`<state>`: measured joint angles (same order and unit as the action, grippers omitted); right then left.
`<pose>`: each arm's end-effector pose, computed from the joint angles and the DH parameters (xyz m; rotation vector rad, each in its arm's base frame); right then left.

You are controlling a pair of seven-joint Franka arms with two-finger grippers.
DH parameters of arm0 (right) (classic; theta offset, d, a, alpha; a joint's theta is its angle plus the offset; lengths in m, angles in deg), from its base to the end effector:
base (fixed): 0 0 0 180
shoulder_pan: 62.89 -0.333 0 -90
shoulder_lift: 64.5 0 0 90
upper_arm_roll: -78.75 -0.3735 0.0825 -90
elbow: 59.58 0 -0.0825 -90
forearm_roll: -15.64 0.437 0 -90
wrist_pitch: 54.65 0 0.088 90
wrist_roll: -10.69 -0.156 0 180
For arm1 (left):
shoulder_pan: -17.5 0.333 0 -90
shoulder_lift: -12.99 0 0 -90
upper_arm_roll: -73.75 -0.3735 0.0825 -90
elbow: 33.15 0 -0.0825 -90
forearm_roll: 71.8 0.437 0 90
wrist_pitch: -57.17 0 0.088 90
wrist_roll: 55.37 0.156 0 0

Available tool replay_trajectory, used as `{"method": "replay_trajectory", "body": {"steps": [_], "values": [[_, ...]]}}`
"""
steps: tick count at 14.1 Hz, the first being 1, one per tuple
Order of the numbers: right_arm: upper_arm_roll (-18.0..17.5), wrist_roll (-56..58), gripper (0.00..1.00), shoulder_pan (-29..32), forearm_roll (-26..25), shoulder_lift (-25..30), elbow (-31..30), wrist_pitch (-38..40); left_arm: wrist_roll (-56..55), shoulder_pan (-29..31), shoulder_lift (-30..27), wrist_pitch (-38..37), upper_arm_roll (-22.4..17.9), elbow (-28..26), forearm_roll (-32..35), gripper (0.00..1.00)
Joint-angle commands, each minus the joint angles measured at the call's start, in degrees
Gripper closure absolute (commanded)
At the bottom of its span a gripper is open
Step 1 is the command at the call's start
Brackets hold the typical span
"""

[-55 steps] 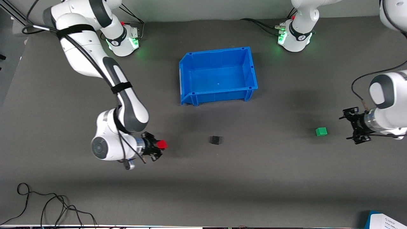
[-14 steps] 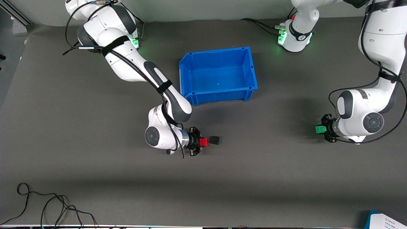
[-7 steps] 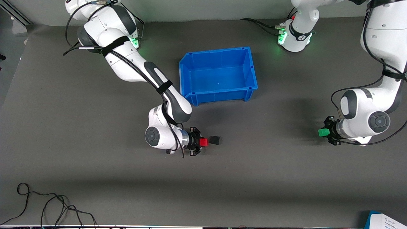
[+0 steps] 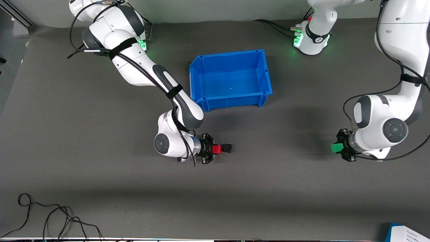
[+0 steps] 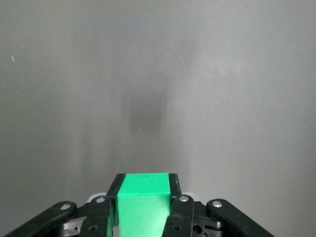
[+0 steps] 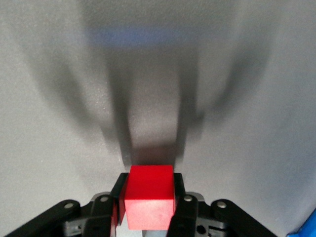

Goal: Attach green and red cubes to black cube
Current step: 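Carry the green cube with the left gripper toward the black cube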

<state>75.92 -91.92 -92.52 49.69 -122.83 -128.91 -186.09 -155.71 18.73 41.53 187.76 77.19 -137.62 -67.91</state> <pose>0.7162 0.4814 0.1173 -1.9330 2.0638 0.6278 0.7079 -0.0211 0.2249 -2.0732 -2.2994 0.0132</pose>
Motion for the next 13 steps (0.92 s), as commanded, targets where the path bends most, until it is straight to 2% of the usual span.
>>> {"method": "replay_trajectory", "body": {"steps": [1, 6, 9, 13], "values": [[0.28, -1.36, 0.9, -0.51, 1.63, -0.82, 2.27, 0.39, -3.55, -4.29, 0.11, -1.65, -0.54, 2.95, 0.16, 1.0], [0.11, -1.98, 0.9, -0.51, 1.72, -1.35, 2.36, 0.31, -4.43, -11.32, 0.28, -0.51, -0.45, 5.42, -1.41, 1.0], [0.11, -1.97, 0.9, -0.51, 1.72, -1.7, 2.18, -0.22, -5.56, -15.89, 3.09, -0.6, -0.46, 10.33, -4.4, 1.0], [-0.5, -2.24, 0.9, -0.69, 1.8, -1.7, 2.36, -1.01, -9.34, -20.72, 7.48, -0.42, -0.45, 15.87, -4.67, 1.0]]}}
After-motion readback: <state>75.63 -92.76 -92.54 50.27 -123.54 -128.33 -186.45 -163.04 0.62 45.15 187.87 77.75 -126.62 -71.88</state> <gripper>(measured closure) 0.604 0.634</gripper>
